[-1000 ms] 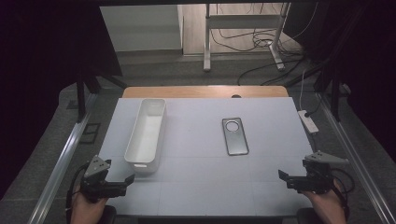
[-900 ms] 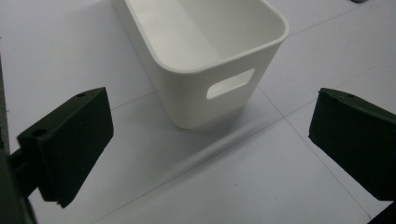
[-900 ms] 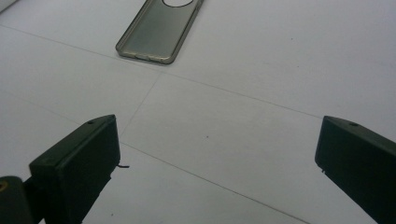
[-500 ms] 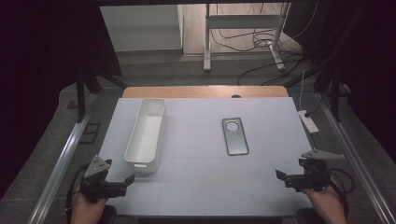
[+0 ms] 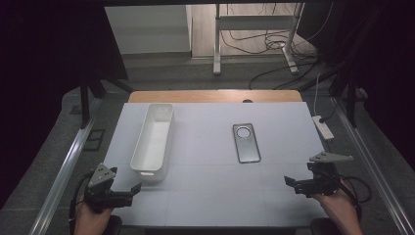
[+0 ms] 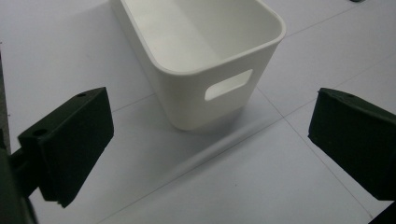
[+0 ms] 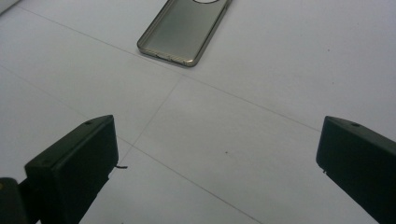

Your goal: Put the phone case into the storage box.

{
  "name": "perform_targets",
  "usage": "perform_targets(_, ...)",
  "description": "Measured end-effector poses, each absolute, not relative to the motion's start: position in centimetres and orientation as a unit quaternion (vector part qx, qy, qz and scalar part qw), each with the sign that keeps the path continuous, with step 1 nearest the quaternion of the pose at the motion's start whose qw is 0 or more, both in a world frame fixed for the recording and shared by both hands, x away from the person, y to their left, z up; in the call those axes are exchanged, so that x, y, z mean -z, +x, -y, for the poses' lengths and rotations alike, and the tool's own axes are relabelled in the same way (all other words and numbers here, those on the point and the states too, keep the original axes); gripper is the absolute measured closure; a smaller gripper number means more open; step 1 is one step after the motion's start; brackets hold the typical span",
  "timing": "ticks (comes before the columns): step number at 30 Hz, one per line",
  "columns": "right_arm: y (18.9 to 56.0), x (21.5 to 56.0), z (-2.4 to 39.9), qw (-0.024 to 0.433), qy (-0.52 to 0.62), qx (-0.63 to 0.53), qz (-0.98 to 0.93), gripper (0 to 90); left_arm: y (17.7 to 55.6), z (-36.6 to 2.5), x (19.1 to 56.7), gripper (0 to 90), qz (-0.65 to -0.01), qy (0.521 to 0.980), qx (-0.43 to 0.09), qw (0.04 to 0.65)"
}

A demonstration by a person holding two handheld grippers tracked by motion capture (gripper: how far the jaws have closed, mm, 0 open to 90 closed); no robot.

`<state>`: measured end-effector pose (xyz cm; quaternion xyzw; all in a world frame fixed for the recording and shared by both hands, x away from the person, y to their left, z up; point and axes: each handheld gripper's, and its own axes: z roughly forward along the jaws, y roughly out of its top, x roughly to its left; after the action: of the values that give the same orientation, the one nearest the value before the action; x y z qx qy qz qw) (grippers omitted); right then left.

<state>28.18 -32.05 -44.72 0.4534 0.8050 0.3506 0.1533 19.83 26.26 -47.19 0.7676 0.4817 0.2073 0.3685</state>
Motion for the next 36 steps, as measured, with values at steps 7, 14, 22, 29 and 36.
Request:
perform_targets(7,28.8,44.5,31.8,0.149,0.452,-0.36,-0.802,0.0,19.8,-26.2,47.2,0.9,-0.482,0.768,-0.209,0.367)
perform_targets(14,29.4,44.2,31.3,0.142,0.446,-0.357,-0.808,0.0,19.8,-26.2,47.2,1.0,-0.48,0.77,-0.209,0.365)
perform_targets(22,30.0,44.1,30.9,0.138,0.44,-0.353,-0.814,0.0,19.8,-26.2,47.2,1.0,-0.481,0.769,-0.209,0.366)
perform_targets(29,30.7,44.1,30.3,0.13,0.437,-0.345,-0.821,0.0,19.8,-26.2,47.2,1.0,-0.48,0.77,-0.209,0.364)
perform_targets(36,31.8,44.3,29.9,0.13,0.435,-0.33,-0.827,0.0,19.8,-26.1,47.2,1.2,-0.48,0.771,-0.21,0.364)
